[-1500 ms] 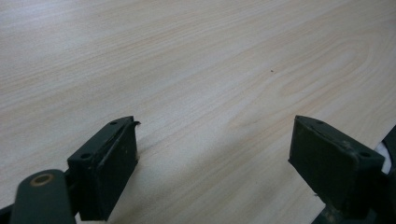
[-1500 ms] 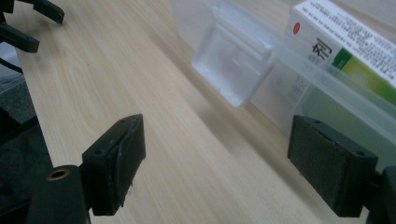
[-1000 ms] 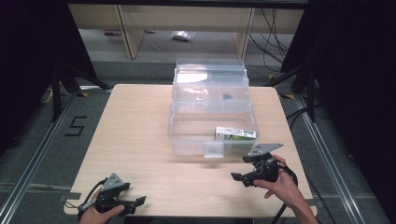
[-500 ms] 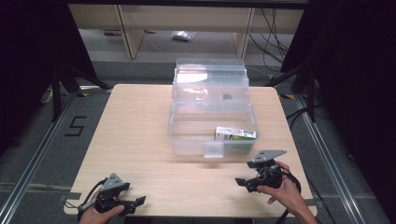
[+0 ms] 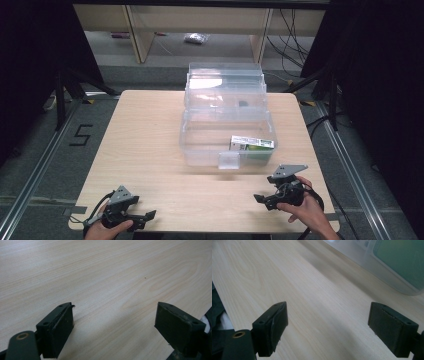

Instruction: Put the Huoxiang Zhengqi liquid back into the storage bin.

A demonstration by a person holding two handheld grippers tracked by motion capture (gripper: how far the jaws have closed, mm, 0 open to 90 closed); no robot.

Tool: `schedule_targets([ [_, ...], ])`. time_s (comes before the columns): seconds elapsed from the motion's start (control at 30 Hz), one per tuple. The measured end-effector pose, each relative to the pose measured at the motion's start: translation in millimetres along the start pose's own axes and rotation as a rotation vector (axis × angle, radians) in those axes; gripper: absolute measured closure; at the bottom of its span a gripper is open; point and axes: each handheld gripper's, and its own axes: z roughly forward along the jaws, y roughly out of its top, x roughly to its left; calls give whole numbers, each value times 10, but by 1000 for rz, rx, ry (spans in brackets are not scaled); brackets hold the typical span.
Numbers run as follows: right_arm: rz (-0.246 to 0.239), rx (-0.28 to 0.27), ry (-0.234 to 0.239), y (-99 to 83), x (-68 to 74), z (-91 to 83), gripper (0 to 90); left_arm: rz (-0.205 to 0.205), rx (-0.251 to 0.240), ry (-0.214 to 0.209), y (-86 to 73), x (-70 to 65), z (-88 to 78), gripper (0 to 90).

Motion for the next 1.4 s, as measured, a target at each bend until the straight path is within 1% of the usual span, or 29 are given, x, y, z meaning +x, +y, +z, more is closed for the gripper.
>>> schedule_targets([
  [0.07,-46,-3,-12,-12,-43,-2,171,-2,1,0,-1,-2,1,148],
  [0.1,-17,6,-17,-30,-17,3,170,1,2,0,0,-1,1,148],
  [0.13,-43,-10,-30,-39,-41,10,171,3,5,0,0,1,-1,148],
  [0.17,-17,-6,-26,-52,-18,7,171,4,5,0,1,3,-2,148],
  [0.2,-29,-6,-17,-51,-35,2,171,8,-1,1,1,6,2,148],
  [0.23,-5,20,-17,-57,-17,-20,171,1,4,0,1,0,-1,148],
  [0.27,-40,4,-12,-64,-41,-10,171,2,2,0,1,-1,0,148],
  [0.3,-43,3,-25,-71,-37,-18,171,-2,-2,1,0,-3,1,148],
  [0.33,2,-2,-24,-95,0,-11,171,7,-4,1,0,4,1,148],
  [0.37,-8,10,-23,-97,-6,-27,171,8,-5,4,0,8,0,148],
  [0.4,-35,-15,-36,-113,-27,-7,171,-9,-15,10,-1,0,13,148],
  [0.43,10,20,-26,-119,6,-37,171,8,-1,1,1,8,4,148],
  [0.47,-6,-2,-37,-133,-2,-22,171,-1,3,0,1,0,2,148],
  [0.53,-51,9,-47,-148,-30,-29,171,6,-1,1,1,6,5,148],
  [0.57,-28,1,-54,-165,-13,-20,171,0,-2,1,0,3,6,148],
  [0.67,-51,15,-71,-194,-13,-22,171,-1,-2,1,0,-2,2,148],
  [0.7,-38,33,-71,-198,1,-35,170,4,-8,4,1,3,4,148],
  [0.73,-72,32,-74,-216,-16,-20,170,0,-12,8,0,4,7,148],
  [0.77,-77,39,-77,-225,-23,-21,170,-8,-17,13,-1,1,15,148],
  [0.87,-45,35,-88,-261,-18,-24,171,3,4,-1,1,1,0,148],
  [0.93,-68,52,-97,-281,-33,-45,170,-16,-13,0,-1,-11,12,148],
  [1.03,-55,46,-119,-317,-24,-41,171,-24,-26,-1,-3,-20,18,148],
  [1.1,-53,52,-121,-339,-29,-57,171,-9,-20,3,-1,-5,14,148],
  [1.13,-75,42,-134,-346,-44,-65,171,-10,-18,1,0,-3,16,148],
  [1.17,-58,48,-129,-356,-35,-67,171,-26,-19,3,-1,-17,19,148],
  [1.2,-64,68,-122,-354,-40,-82,171,-10,-8,0,0,-9,9,148],
  [1.27,-2,79,-136,-369,9,-97,171,-8,-14,0,0,-6,11,148],
  [1.33,-42,53,-145,-371,-23,-84,171,-12,-12,1,-1,-8,12,148],
  [1.4,-22,66,-144,-369,-5,-94,171,-14,-13,3,-1,-16,12,148],
])
